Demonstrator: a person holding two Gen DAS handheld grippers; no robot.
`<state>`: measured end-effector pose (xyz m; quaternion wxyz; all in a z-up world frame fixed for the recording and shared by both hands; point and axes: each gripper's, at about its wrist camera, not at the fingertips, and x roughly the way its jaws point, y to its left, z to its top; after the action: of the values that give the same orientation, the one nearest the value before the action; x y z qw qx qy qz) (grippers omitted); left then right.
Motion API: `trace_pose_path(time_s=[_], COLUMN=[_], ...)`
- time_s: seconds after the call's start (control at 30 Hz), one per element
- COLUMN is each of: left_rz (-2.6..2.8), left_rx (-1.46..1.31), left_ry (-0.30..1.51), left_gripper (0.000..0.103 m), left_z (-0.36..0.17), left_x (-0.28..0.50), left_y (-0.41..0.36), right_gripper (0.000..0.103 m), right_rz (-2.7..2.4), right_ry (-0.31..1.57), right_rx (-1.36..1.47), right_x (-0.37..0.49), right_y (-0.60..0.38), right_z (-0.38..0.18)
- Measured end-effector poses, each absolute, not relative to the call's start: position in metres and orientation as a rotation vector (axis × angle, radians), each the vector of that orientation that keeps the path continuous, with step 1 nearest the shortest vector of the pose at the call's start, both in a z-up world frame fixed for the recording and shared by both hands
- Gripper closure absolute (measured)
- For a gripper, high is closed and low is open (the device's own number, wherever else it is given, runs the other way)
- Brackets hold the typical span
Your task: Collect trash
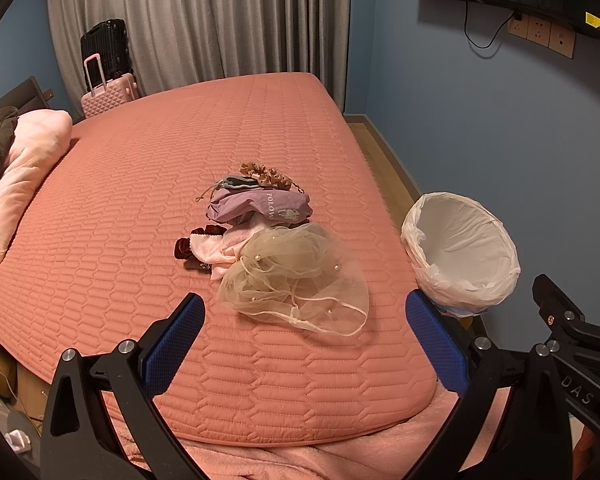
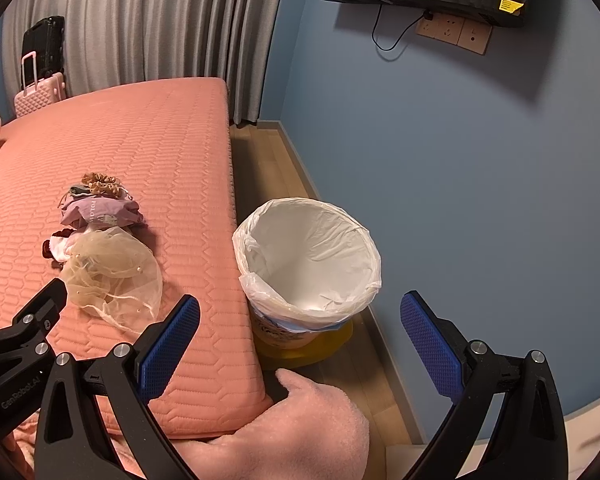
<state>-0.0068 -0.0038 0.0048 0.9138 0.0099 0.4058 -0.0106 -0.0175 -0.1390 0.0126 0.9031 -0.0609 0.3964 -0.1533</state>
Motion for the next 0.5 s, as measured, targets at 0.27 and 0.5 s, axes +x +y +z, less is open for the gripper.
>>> trace_pose_path(time_s=[0.27,0.5], left_rz=[-0.026,-0.026], left_rx=[0.019,0.019], left_ry=[0.831,0.828], left_gripper=[0.007,0.007], left_z=[0.0091,0.01], left_x=[-0.0079,-0.0081], left_y=[-0.0053,-0.0045], right_gripper=[0.006,0.006], right_rz=[-0.322,-0.323], right_ry=[0.813,0.81], right_rx=[-0.121,-0.121], right_x=[-0.0182,-0.0184], right_y=[-0.142,-0.1428], right_z=[0.0149,0.016])
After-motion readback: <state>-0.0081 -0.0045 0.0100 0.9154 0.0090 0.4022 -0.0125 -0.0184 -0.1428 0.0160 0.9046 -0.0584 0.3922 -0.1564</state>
